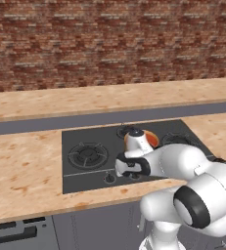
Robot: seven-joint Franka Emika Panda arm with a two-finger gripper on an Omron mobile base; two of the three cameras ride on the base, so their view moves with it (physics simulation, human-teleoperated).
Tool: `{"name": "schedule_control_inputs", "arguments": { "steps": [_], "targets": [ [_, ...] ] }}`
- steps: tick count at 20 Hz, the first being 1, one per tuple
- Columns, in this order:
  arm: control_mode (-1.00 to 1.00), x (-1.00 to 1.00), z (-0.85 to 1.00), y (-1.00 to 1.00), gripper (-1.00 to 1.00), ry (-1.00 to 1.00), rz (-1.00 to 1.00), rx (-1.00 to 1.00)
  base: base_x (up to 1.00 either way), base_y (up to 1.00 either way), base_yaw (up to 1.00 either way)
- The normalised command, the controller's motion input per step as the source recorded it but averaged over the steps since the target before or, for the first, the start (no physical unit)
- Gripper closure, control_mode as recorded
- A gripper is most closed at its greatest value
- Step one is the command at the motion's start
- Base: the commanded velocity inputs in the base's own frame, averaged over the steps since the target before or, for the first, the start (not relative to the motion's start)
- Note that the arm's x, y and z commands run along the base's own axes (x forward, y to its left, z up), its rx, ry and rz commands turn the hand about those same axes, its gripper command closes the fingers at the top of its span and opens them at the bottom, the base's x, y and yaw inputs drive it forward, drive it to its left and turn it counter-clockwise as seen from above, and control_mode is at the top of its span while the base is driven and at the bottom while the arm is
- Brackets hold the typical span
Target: Wait until the marinara sauce is simmered to a deep red color and then turn off the stove.
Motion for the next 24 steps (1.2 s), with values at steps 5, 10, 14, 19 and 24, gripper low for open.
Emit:
{"name": "schedule_control_inputs", "arguments": {
  "steps": [5,10,14,19,24],
  "targets": [
    [-1.00,0.00,-0.15,0.00,1.00,0.00,-0.12,0.11,0.00,0.00,0.00],
    [-1.00,-0.01,-0.24,0.00,1.00,0.00,-0.26,0.10,0.00,0.00,0.00],
    [-1.00,-0.13,-0.29,-0.03,1.00,0.02,-0.38,0.06,0.00,0.00,0.00],
    [-1.00,-0.38,-0.33,-0.07,1.00,0.00,-0.50,0.05,0.00,0.00,0.00],
    [-1.00,-0.66,-0.37,-0.13,1.00,0.00,-0.64,0.10,0.00,0.00,0.00]
  ]
}}
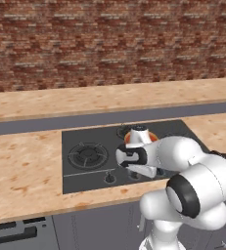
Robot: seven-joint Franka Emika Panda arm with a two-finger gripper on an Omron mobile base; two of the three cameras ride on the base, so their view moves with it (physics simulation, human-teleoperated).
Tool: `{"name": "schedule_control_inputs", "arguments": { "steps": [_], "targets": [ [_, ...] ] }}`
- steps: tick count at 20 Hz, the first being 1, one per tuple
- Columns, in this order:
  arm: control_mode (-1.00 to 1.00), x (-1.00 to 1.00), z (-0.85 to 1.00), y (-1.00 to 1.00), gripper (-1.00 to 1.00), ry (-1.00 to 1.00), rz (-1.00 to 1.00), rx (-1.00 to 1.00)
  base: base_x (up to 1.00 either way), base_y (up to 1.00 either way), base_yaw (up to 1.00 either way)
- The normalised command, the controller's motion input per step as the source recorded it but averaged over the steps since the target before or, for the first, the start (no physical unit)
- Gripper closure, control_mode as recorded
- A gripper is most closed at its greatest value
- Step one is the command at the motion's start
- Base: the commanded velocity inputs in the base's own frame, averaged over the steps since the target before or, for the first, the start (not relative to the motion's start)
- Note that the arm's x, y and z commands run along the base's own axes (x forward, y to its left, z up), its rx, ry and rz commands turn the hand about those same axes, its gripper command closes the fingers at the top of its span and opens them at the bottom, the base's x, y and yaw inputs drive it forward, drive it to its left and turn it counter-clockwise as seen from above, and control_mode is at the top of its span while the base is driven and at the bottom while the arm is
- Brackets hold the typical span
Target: Wait until the marinara sauce is simmered to a deep red color and then turn off the stove.
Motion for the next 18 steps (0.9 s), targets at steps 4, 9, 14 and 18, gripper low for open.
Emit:
{"name": "schedule_control_inputs", "arguments": {
  "steps": [4,9,14,18],
  "targets": [
    [-1.00,-0.76,-0.44,-0.09,1.00,0.00,-0.72,0.09,0.00,0.00,0.00],
    [-1.00,-0.69,-0.52,-0.02,1.00,0.00,-0.76,0.06,0.00,0.00,0.00],
    [-1.00,-0.61,-0.65,0.00,1.00,0.00,-0.82,0.05,0.00,0.00,0.00],
    [-1.00,-0.51,-0.75,0.00,1.00,0.00,-0.86,0.04,0.00,0.00,0.00]
  ]
}}
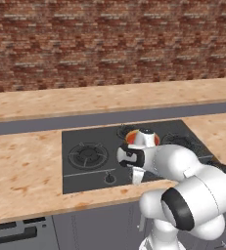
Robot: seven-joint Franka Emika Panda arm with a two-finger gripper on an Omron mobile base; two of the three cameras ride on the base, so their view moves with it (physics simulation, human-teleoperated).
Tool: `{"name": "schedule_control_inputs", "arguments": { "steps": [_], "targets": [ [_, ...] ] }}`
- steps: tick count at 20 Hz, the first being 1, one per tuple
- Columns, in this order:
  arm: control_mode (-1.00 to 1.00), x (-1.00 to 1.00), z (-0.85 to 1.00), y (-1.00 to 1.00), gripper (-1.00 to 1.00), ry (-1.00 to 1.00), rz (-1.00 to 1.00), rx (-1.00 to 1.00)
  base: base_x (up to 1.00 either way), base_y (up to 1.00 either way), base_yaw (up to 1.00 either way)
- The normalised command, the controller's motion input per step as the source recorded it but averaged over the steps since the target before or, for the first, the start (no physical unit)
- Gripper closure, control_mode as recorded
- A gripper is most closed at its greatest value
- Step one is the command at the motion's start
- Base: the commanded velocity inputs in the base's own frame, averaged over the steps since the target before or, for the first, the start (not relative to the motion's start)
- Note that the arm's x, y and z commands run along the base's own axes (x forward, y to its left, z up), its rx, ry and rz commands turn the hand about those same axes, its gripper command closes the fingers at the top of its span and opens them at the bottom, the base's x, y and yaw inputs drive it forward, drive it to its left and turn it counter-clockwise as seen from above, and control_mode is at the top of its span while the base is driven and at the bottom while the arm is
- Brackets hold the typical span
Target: Wait until the marinara sauce is simmered to a deep red color and then turn off the stove.
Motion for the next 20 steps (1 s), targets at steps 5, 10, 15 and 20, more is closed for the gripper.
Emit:
{"name": "schedule_control_inputs", "arguments": {
  "steps": [5,10,15,20],
  "targets": [
    [-1.00,-0.44,-0.77,0.00,1.00,0.00,-0.90,0.03,0.00,0.00,0.00],
    [-1.00,-0.40,-0.80,0.00,1.00,0.00,-0.93,0.03,0.00,0.00,0.00],
    [-1.00,-0.38,-0.84,0.00,1.00,0.00,-0.95,0.02,0.00,0.00,0.00],
    [-1.00,-0.27,-0.96,0.03,1.00,0.00,-0.99,0.00,0.00,0.00,0.00]
  ]
}}
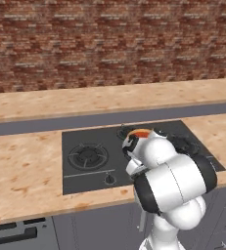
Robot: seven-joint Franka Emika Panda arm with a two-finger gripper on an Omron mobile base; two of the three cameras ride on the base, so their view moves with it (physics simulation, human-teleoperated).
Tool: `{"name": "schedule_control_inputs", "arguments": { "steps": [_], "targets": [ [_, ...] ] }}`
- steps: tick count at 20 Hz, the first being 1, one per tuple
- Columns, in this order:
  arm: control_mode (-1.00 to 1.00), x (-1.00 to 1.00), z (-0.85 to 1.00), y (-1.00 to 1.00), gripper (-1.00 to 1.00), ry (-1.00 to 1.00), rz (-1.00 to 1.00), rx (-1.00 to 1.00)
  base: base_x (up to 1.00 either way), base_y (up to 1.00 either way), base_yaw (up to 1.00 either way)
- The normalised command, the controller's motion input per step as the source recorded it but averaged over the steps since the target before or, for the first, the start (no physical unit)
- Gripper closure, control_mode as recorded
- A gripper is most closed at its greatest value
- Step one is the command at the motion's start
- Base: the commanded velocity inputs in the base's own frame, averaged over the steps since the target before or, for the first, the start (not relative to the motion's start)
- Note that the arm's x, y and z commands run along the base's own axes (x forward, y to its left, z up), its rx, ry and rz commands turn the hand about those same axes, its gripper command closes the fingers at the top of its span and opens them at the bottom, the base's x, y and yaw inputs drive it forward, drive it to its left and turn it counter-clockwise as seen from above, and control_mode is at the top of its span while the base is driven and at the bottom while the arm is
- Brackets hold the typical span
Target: Wait until the marinara sauce is simmered to a deep red color and then turn off the stove.
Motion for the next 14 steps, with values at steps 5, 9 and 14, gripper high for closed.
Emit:
{"name": "schedule_control_inputs", "arguments": {
  "steps": [5,9,14],
  "targets": [
    [-1.00,-0.14,-1.00,0.10,1.00,0.00,-1.00,0.00,0.00,0.00,0.00],
    [-1.00,-0.01,-1.00,0.06,1.00,0.00,-1.00,0.00,0.00,0.00,0.00],
    [-1.00,0.00,-1.00,0.04,1.00,0.00,-1.00,0.00,0.00,0.00,0.00]
  ]
}}
